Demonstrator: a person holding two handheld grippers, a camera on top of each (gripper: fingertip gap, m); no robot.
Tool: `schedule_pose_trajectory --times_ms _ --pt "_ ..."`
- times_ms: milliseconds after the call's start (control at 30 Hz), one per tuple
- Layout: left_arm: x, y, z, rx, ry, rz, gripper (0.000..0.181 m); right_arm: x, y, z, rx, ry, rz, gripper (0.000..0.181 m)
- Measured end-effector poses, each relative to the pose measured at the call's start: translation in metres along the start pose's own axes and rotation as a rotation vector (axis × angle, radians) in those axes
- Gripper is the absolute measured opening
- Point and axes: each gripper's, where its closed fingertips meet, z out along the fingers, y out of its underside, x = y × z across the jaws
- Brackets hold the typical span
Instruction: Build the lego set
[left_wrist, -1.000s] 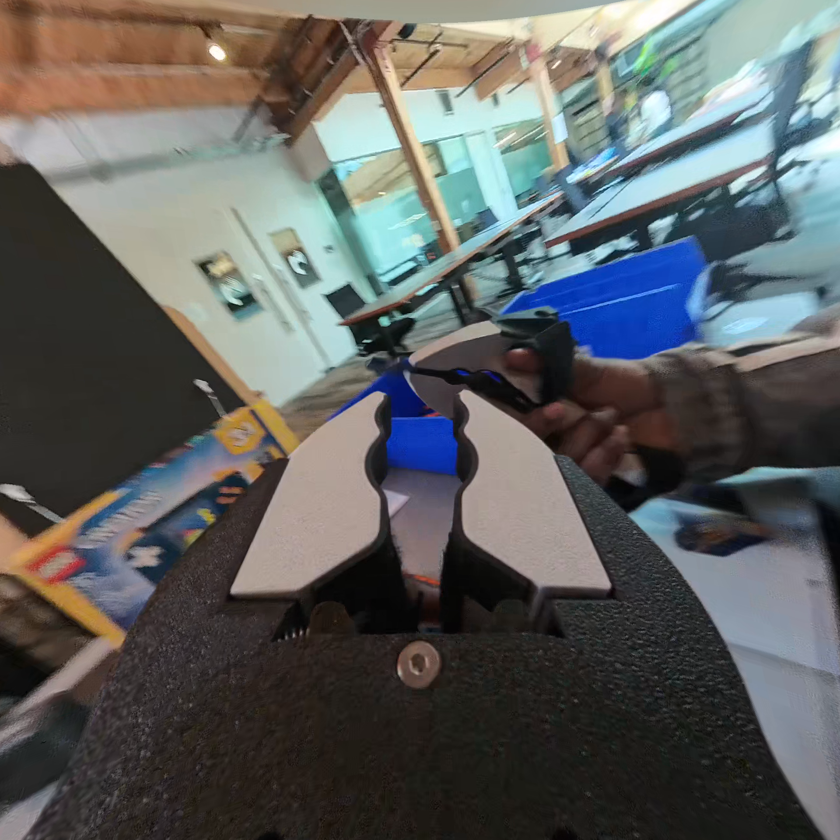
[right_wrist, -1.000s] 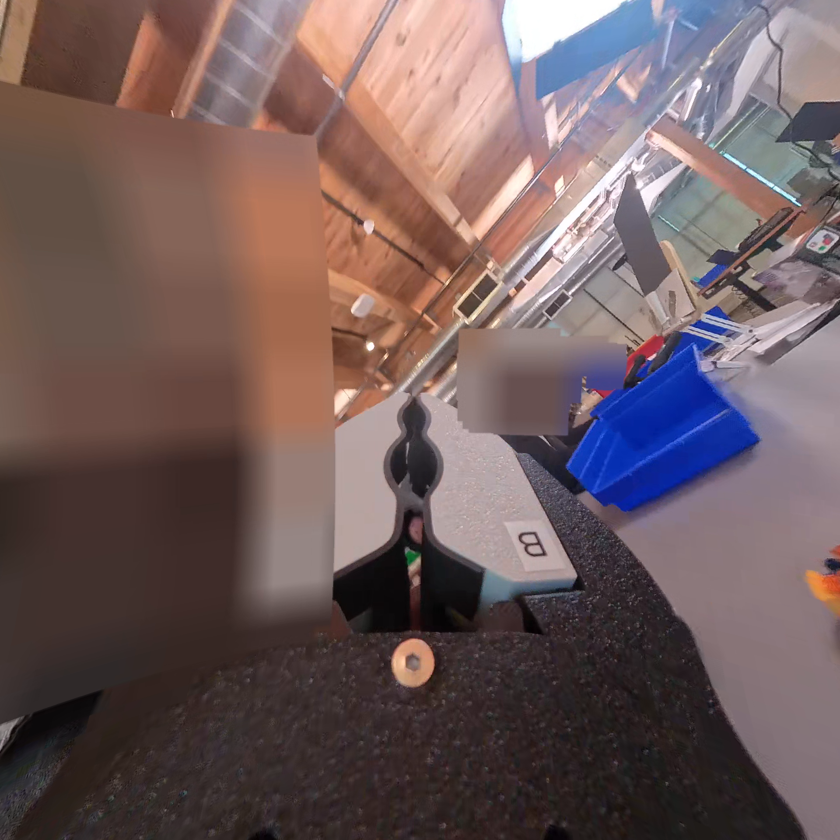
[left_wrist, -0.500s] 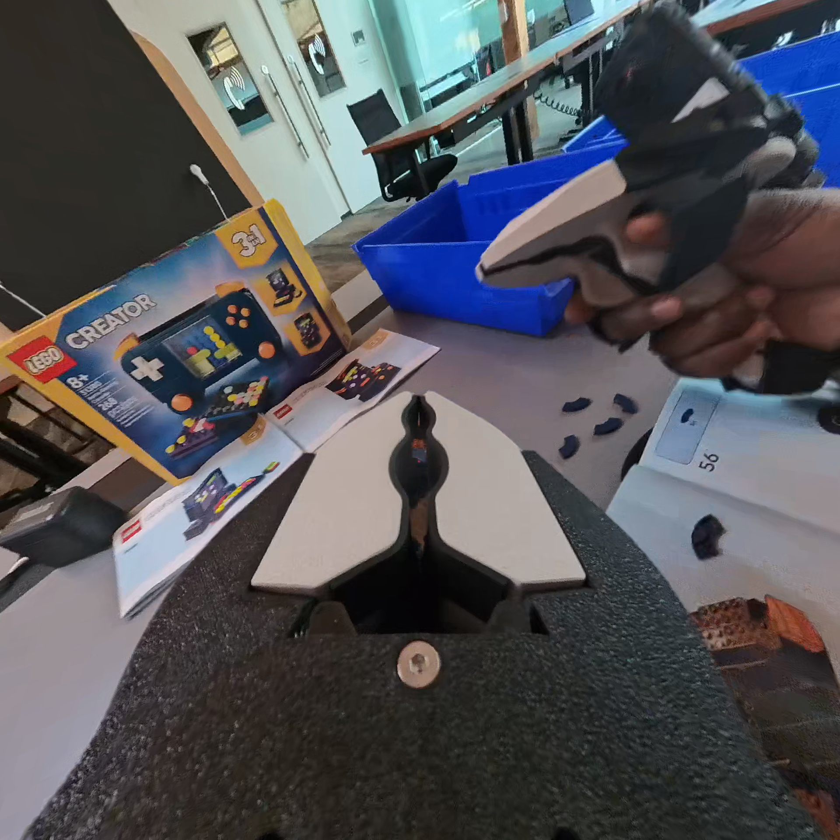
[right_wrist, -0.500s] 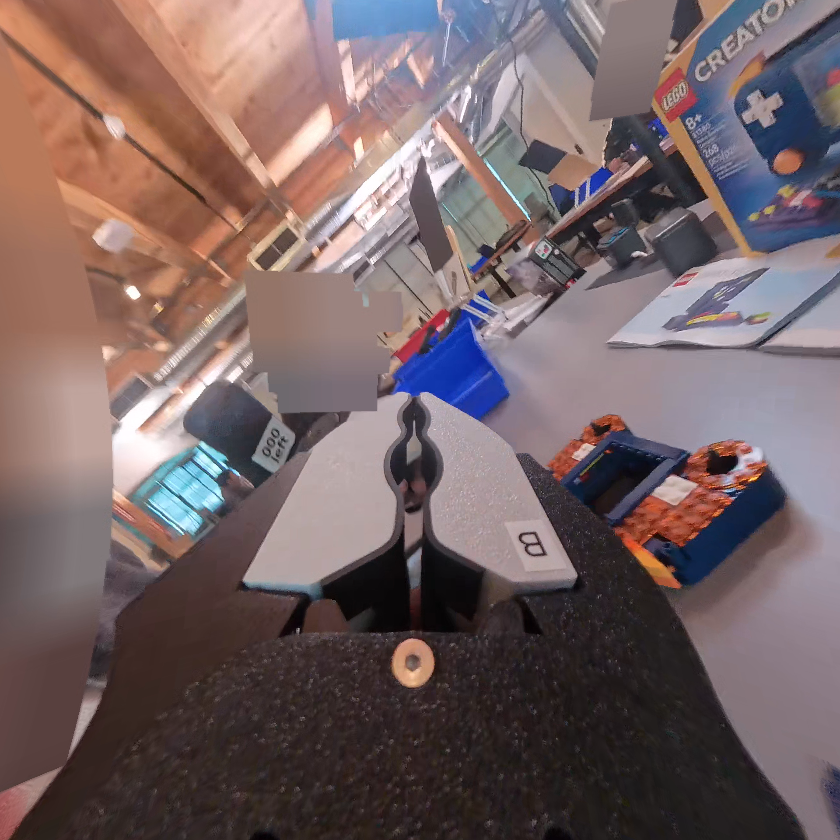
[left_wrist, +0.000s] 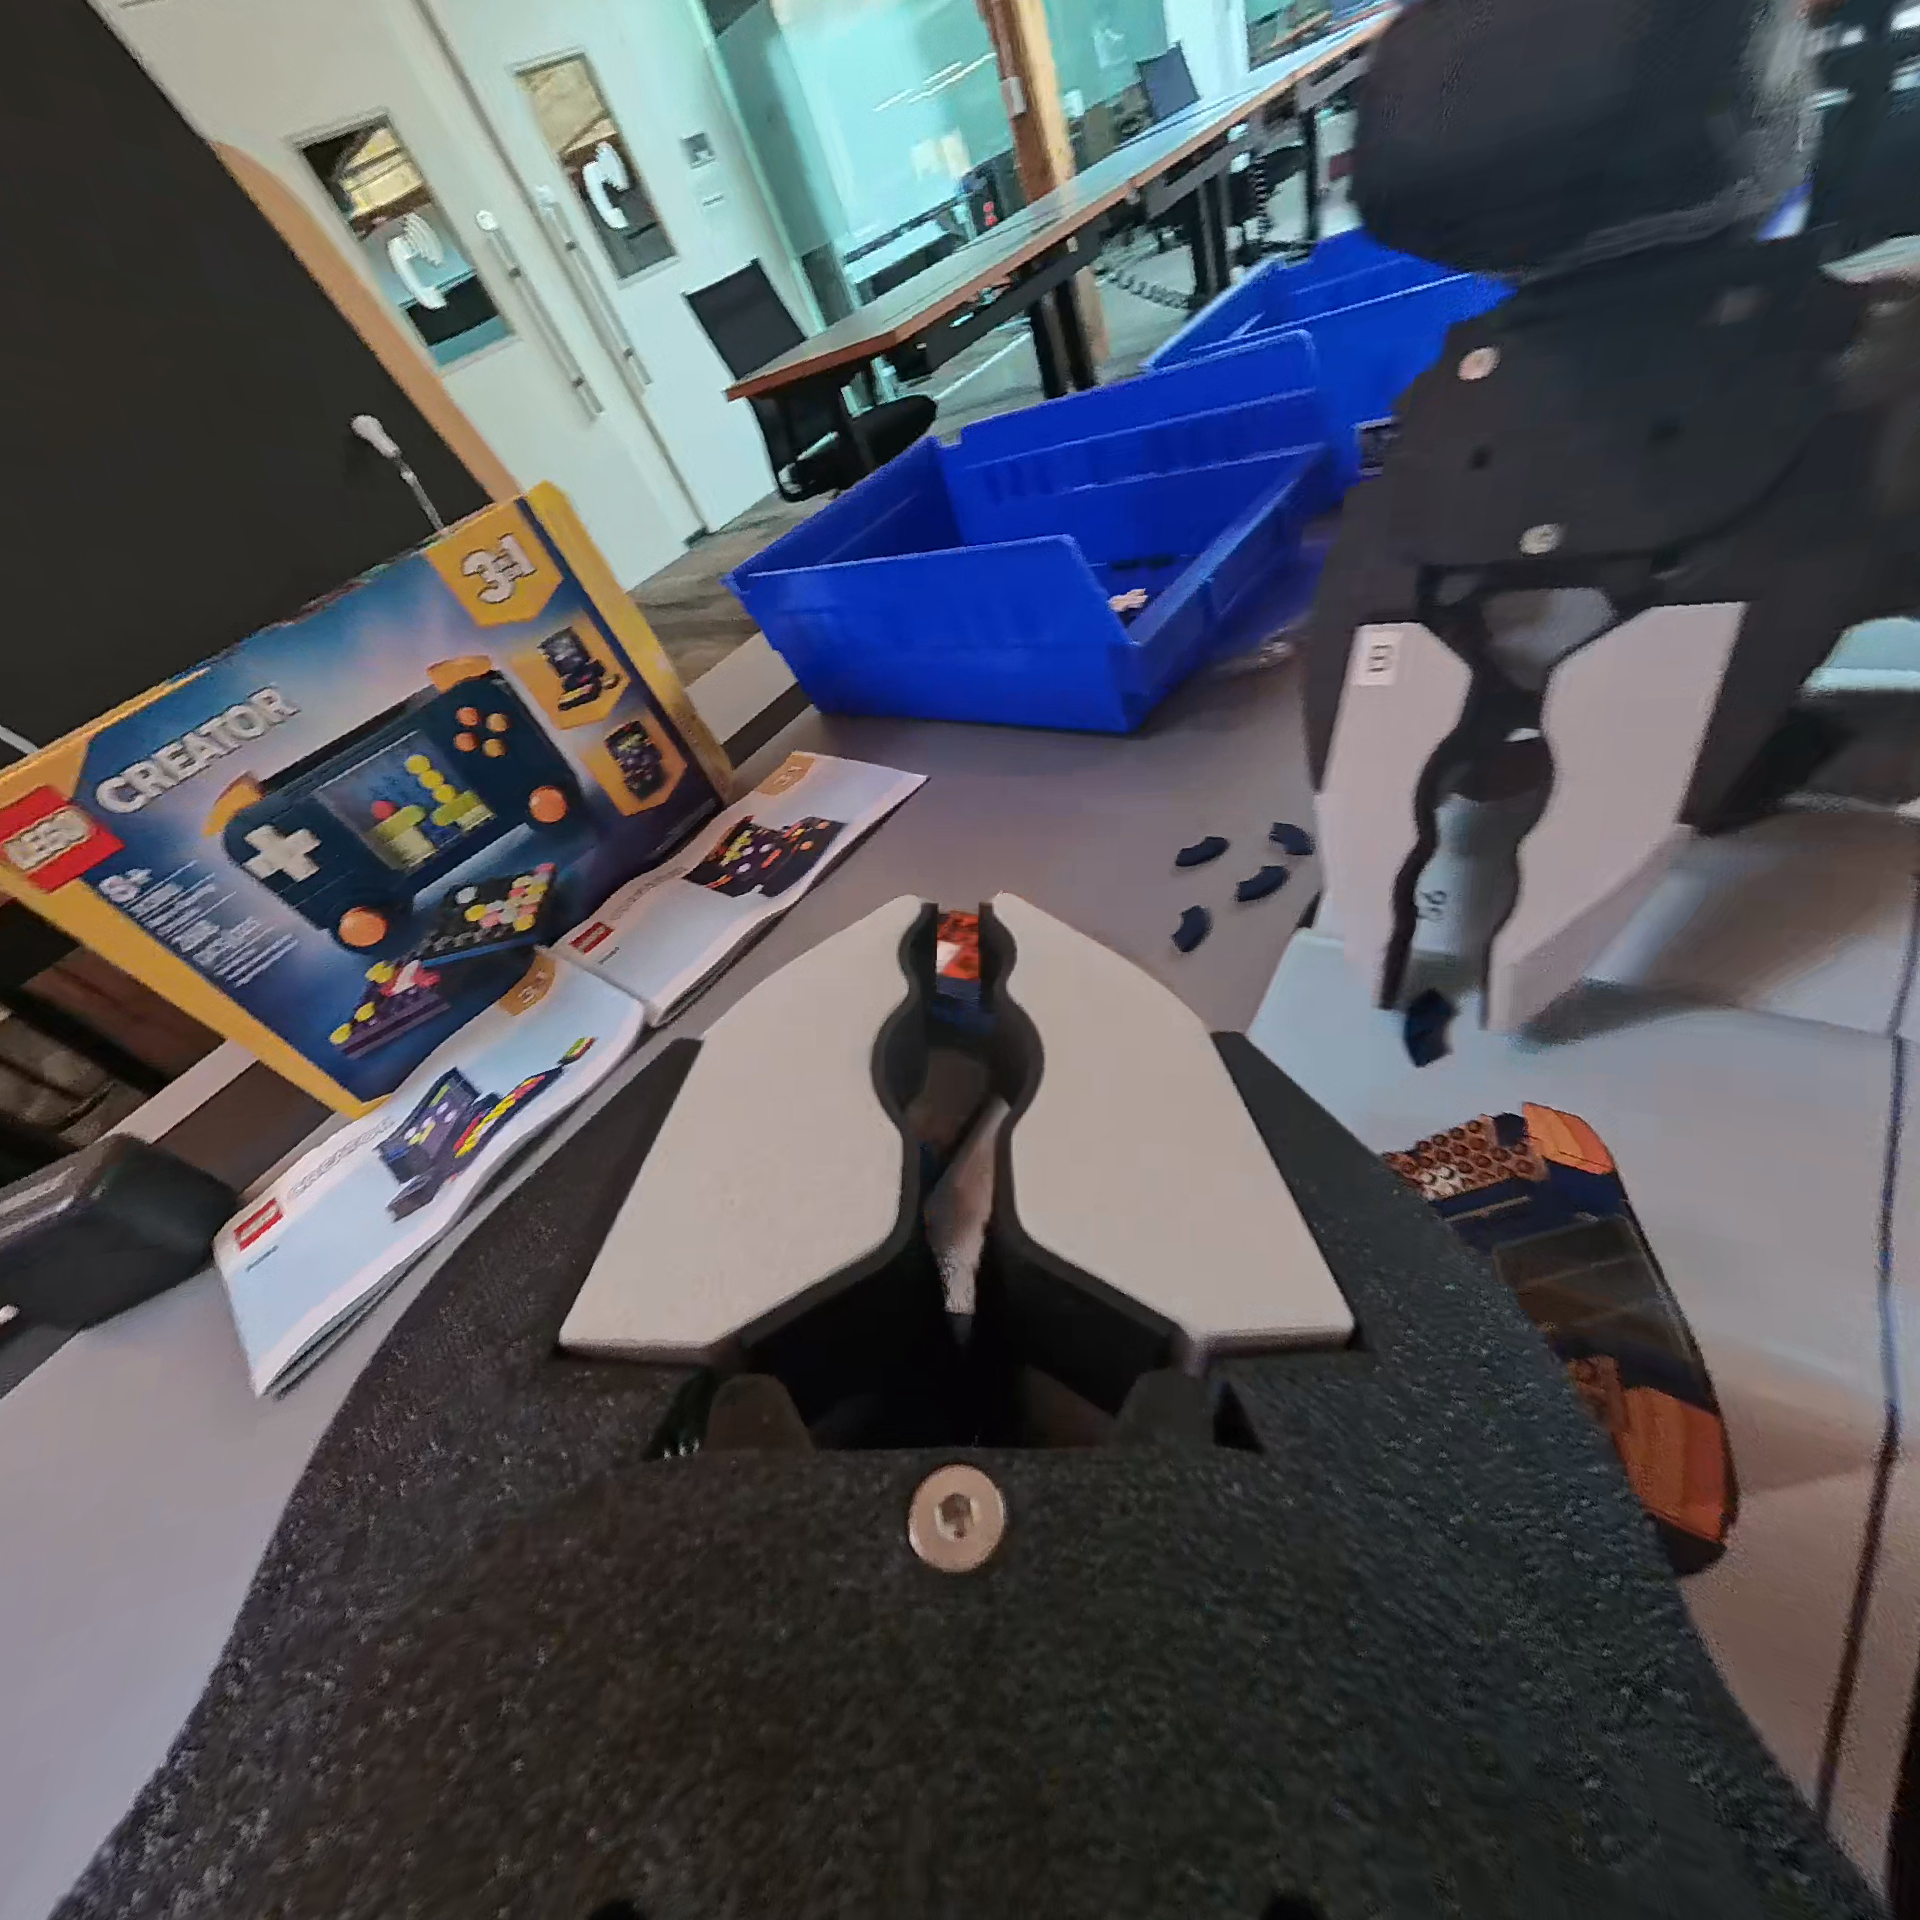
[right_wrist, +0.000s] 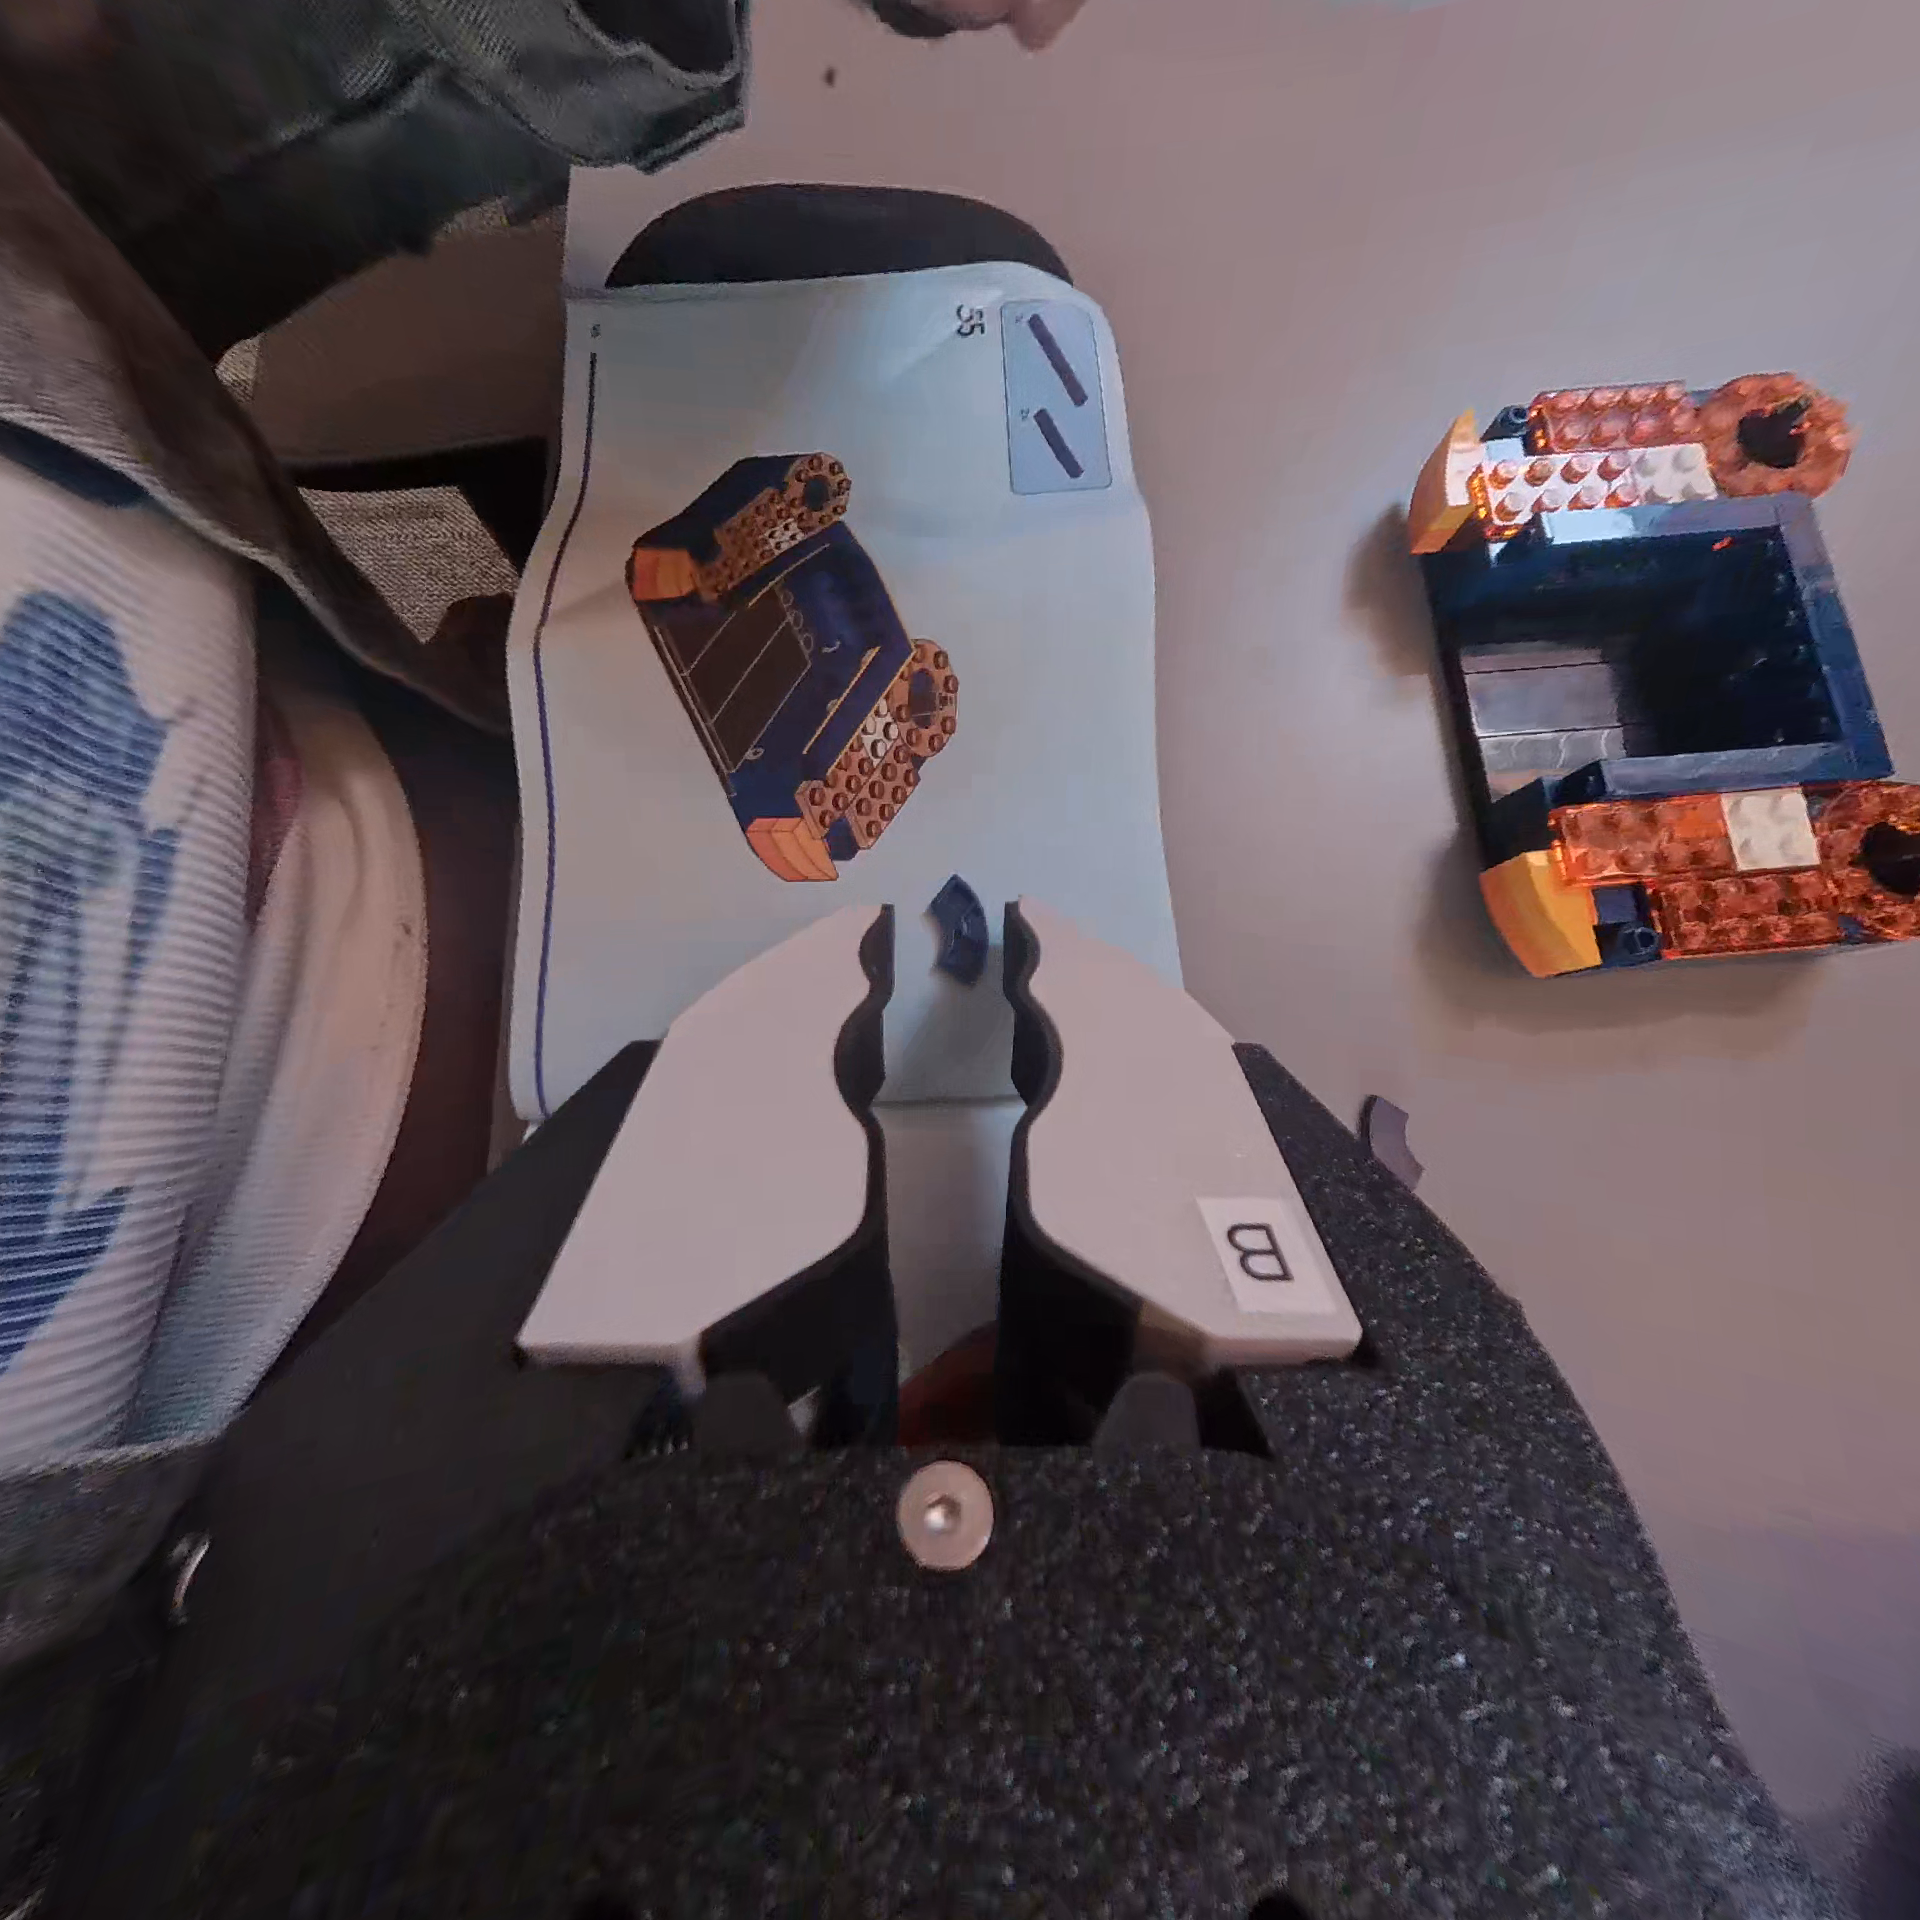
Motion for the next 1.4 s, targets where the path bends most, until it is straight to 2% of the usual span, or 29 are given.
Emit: schedule_pose_trajectory --times_ms 33,100,167,300,467,567,700,800,867,933,1000,1067,1133,1200,1300,1400 --pt "0.006 0.0 0.0 0.007 0.034 0.007 0.009 0.0 0.001 0.002 -0.012 -0.003 0.006 0.019" --pt "0.023 0.0 -0.001 0.031 0.131 0.032 0.014 0.003 0.01 0.007 -0.073 0.02 -0.019 0.007" --pt "0.042 0.001 -0.002 0.054 0.241 0.069 0.021 0.003 0.015 0.01 -0.097 0.018 -0.03 0.007" --pt "0.077 0.009 -0.003 0.052 0.397 0.207 0.027 0.006 0.002 0.0 0.01 -0.039 0.072 0.007" --pt "0.091 0.009 0.006 0.06 0.376 0.477 0.023 0.002 -0.024 -0.022 0.204 -0.247 0.309 0.007" --pt "0.093 0.014 0.012 0.016 0.364 0.604 0.022 0.005 -0.032 -0.03 0.269 -0.292 0.356 0.007" --pt "0.092 0.017 0.02 -0.008 0.33 0.674 0.017 0.004 -0.034 -0.032 0.281 -0.31 0.356 0.007" --pt "0.095 0.015 0.022 -0.002 0.335 0.643 0.006 0.003 -0.033 -0.03 0.275 -0.315 0.354 0.007" --pt "0.092 0.015 0.022 -0.02 0.343 0.547 0.003 0.004 -0.034 -0.032 0.294 -0.306 0.345 0.006" --pt "0.087 0.01 0.023 -0.022 0.351 0.304 0.003 0.006 -0.044 -0.041 0.383 -0.283 0.272 0.012" --pt "0.083 -0.005 0.022 0.04 0.408 -0.086 0.003 0.012 -0.053 -0.053 0.473 -0.169 0.126 0.02" --pt "0.077 -0.021 0.016 0.116 0.547 -0.548 0.003 0.016 -0.06 -0.061 0.499 0.028 -0.11 0.021" --pt "0.07 -0.028 0.011 0.164 0.656 -0.822 0.002 0.019 -0.067 -0.068 0.487 0.233 -0.35 0.02" --pt "0.07 -0.024 0.011 0.146 0.693 -0.914 0.003 0.019 -0.074 -0.074 0.462 0.351 -0.509 0.019" --pt "0.076 -0.026 0.008 0.129 0.786 -1.017 0.003 0.009 -0.073 -0.069 0.399 0.319 -0.623 0.02" --pt "0.082 -0.023 0.008 0.097 0.826 -1.024 0.003 0.008 -0.066 -0.062 0.309 0.303 -0.715 0.02"
